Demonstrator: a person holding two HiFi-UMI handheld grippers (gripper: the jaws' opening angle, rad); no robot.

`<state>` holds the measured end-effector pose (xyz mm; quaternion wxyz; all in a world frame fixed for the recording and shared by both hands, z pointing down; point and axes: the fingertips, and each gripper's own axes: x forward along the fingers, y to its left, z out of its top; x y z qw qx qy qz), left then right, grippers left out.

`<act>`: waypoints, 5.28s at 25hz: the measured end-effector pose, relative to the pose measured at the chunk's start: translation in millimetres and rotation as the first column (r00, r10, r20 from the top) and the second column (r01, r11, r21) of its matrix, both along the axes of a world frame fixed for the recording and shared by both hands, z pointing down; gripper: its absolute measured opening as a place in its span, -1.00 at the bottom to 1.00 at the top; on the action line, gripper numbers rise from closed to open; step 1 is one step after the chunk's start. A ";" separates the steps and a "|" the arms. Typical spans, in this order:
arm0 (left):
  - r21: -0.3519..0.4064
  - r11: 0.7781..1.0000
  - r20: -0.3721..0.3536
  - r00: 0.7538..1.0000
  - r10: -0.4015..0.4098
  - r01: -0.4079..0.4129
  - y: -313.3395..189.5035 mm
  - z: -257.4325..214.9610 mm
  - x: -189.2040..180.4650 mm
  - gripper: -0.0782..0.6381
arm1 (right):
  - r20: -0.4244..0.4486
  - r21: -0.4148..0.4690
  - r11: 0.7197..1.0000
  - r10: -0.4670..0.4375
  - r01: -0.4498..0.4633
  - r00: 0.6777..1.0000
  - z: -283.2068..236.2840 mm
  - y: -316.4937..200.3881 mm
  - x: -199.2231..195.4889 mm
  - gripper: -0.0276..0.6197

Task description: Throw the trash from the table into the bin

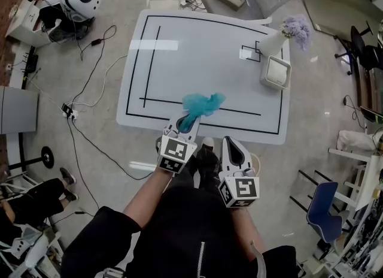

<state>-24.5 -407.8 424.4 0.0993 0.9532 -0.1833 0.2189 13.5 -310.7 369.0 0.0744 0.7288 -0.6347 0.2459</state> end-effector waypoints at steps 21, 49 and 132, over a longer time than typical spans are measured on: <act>0.064 0.980 -0.024 0.982 0.190 -0.188 66.8 -31.8 37.0 -0.73 | 0.017 0.053 0.975 0.215 -0.215 0.977 -5.5 73.2 23.6 -0.89; 0.071 0.887 -0.045 0.887 0.460 -0.457 376.4 -46.6 109.4 -0.73 | 0.003 0.129 0.842 0.527 -0.523 0.850 -30.1 397.6 61.0 -0.89; 0.087 0.663 -0.086 0.658 0.748 -0.743 518.7 527.8 245.7 -0.73 | -0.057 0.179 0.654 0.753 -0.735 0.656 539.4 492.3 191.3 -0.89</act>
